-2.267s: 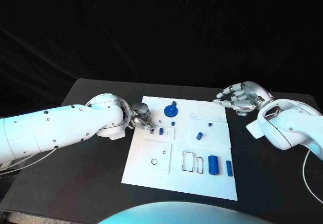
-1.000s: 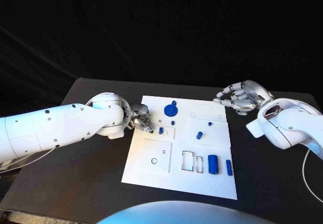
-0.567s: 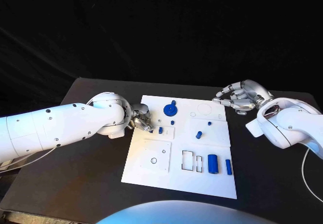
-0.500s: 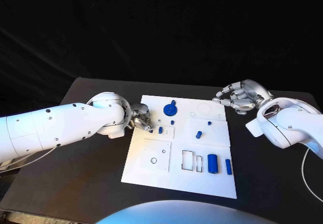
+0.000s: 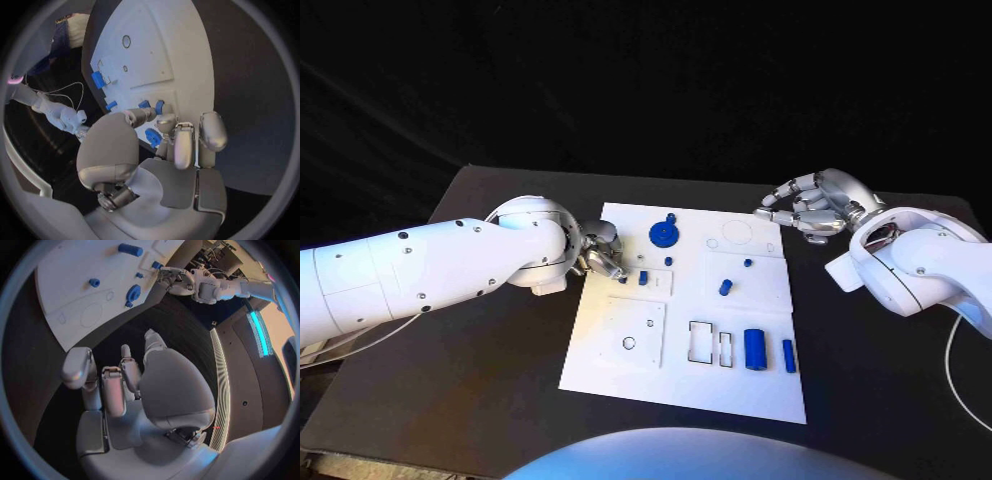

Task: Assemble the parts on the task board

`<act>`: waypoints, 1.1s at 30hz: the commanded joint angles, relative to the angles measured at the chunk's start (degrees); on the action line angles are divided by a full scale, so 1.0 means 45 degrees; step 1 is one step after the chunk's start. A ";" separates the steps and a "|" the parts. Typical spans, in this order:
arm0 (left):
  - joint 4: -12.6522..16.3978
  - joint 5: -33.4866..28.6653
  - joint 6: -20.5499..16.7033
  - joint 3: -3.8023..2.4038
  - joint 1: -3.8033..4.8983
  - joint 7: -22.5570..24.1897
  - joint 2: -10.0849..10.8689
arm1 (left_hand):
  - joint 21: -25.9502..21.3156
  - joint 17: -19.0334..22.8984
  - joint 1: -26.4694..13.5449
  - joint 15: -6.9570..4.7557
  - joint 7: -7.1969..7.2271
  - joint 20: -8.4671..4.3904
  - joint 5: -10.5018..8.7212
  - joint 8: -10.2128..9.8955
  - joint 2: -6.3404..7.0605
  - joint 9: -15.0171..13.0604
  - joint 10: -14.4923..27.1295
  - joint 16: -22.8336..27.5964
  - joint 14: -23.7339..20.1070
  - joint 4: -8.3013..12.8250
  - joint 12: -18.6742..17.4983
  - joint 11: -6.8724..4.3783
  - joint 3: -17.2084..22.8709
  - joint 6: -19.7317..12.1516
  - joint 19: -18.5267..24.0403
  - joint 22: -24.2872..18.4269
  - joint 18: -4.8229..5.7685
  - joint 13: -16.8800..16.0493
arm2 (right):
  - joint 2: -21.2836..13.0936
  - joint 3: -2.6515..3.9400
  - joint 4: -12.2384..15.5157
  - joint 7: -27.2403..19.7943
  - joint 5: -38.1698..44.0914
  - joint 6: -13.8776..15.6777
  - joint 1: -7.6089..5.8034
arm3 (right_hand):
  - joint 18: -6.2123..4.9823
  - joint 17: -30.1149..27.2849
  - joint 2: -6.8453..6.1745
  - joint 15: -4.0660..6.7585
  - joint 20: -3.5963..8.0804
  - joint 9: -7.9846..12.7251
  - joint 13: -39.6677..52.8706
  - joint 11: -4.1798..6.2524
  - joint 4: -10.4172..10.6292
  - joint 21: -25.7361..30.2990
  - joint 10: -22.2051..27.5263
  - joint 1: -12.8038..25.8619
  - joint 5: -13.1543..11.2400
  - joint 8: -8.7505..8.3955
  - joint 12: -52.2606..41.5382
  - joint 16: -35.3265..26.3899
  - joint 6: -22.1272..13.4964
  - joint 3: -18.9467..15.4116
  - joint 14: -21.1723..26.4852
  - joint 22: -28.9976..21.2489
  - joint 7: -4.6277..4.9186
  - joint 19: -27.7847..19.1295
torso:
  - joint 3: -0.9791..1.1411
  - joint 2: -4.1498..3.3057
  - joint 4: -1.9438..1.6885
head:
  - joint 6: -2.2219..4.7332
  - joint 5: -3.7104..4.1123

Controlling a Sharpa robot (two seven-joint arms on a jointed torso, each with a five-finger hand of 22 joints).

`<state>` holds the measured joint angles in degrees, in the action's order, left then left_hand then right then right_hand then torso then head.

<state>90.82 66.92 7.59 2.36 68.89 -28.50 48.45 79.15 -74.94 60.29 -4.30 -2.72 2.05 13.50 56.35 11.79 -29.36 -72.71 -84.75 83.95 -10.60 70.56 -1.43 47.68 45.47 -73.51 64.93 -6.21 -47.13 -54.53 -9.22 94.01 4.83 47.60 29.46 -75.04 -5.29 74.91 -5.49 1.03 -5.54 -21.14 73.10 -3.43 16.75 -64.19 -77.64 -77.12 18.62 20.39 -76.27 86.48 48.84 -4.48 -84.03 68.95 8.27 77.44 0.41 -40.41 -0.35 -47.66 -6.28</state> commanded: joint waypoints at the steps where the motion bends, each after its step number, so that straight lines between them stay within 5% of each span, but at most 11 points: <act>1: 0.0005 -0.0220 0.0371 0.0035 -0.0037 0.0057 -0.0078 | -0.0021 -0.0538 -0.0203 -0.0089 0.0079 0.0031 -0.0031 0.0069 0.0057 0.0032 -0.0047 -0.0041 0.0692 0.0949 0.0022 -0.0048 0.1054 -0.0008 0.0021 -0.0006 0.0183 0.0008 | -0.0003 0.0000 0.0018 -0.0101 0.0036 -0.0059 0.0007 | -0.0150 0.0859 0.0037 -0.0090 0.0026 0.0012 -0.0011 -0.0020 0.0011 0.0052 0.0078 0.0112 -0.0006 0.0060 0.0025 -0.0044 -0.0077 -0.0097 -0.0799 -0.0005 -0.0010 -0.0088 | -0.0005 0.0005 -0.0006 | -0.0013 0.0009; 33: -0.0269 -0.0225 0.0245 0.0034 -0.0036 0.0006 -0.0177 | -0.0098 -0.0540 -0.1304 -0.0134 0.0136 -0.0008 -0.0008 -0.0029 0.0391 0.0310 -0.0023 -0.0038 0.0692 -0.0068 0.0062 -0.0089 -0.0644 0.0271 -0.0019 -0.0023 0.0187 0.0006 | -0.0019 0.0000 0.0003 -0.0096 0.0022 -0.0033 0.0007 | -0.0157 0.0825 0.0081 -0.0091 0.0026 0.0025 -0.0042 -0.0026 0.0025 0.0100 0.0101 0.0257 -0.0010 0.0073 0.0047 -0.0060 -0.0105 -0.0149 -0.0792 -0.0030 -0.0006 -0.0098 | -0.0004 0.0012 -0.0010 | -0.0057 0.0027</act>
<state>89.61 66.35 7.73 2.50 68.75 -28.55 47.78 78.93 -74.93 54.95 -4.50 -1.93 2.05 13.49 56.37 13.51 -28.03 -72.91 -84.75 84.15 -10.80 70.55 -1.63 45.19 46.30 -73.51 64.92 -6.22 -47.08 -54.62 -9.22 93.98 4.81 47.49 29.48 -75.04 -5.29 74.94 -5.18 1.03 -5.54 -21.08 72.98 -3.43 16.76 -64.00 -77.64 -76.81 18.62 20.39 -76.27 86.48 48.84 -4.80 -84.03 68.90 8.27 77.44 0.40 -40.35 -0.39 -47.90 -6.17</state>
